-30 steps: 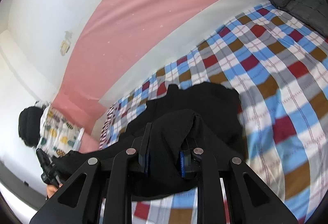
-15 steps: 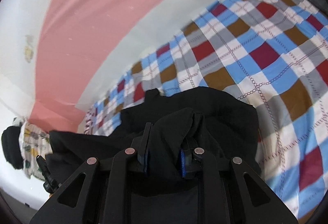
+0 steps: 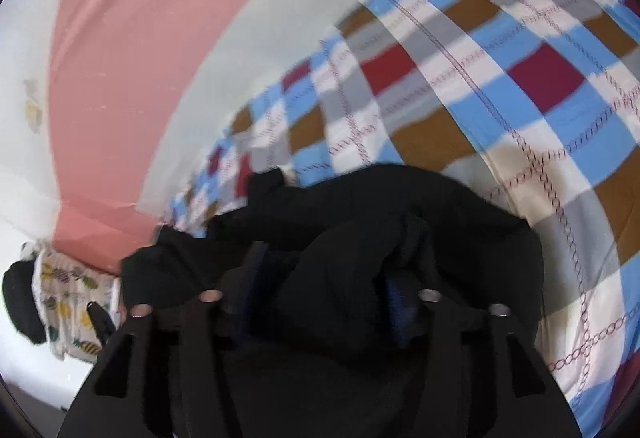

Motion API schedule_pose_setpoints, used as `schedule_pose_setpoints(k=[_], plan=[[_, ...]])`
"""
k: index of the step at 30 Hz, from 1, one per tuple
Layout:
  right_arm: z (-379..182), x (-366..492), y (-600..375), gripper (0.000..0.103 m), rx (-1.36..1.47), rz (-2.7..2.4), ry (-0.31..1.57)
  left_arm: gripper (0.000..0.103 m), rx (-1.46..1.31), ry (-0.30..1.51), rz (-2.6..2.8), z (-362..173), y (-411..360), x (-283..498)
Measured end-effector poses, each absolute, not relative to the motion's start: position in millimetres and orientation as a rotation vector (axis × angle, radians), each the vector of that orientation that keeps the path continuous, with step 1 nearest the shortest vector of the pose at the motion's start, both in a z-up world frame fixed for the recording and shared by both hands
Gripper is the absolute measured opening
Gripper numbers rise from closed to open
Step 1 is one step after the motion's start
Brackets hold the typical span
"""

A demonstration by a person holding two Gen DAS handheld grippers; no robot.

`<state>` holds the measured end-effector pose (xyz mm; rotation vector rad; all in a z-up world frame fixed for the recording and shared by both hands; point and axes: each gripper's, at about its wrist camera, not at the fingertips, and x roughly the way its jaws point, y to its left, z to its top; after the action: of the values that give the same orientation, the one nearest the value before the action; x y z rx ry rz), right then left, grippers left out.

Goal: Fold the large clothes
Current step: 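Lift the hem with both tools and fold it toward the collar, then lay the folded hem onto the collar and open both tools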

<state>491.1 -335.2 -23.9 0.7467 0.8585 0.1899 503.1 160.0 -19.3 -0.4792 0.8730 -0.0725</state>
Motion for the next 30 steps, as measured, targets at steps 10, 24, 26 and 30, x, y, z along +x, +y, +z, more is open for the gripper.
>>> schedule_pose_setpoints(k=[10,24,26,30], plan=[[-5,471,-352,0.073,0.618,0.141,0.755,0.076,-0.493,0.89,-0.056,-25,187,494],[-22,502,-331,0.015,0.399,0.023,0.786,0.017,-0.31,0.76,0.018,-24,149,504],[-33,517,-331,0.015,0.395,-0.009,0.814,0.017,-0.318,0.775,0.045,-32,148,517],[-65,531,-328,0.016,0.351,-0.048,0.866,0.02,-0.242,0.798,0.077,-58,134,537]])
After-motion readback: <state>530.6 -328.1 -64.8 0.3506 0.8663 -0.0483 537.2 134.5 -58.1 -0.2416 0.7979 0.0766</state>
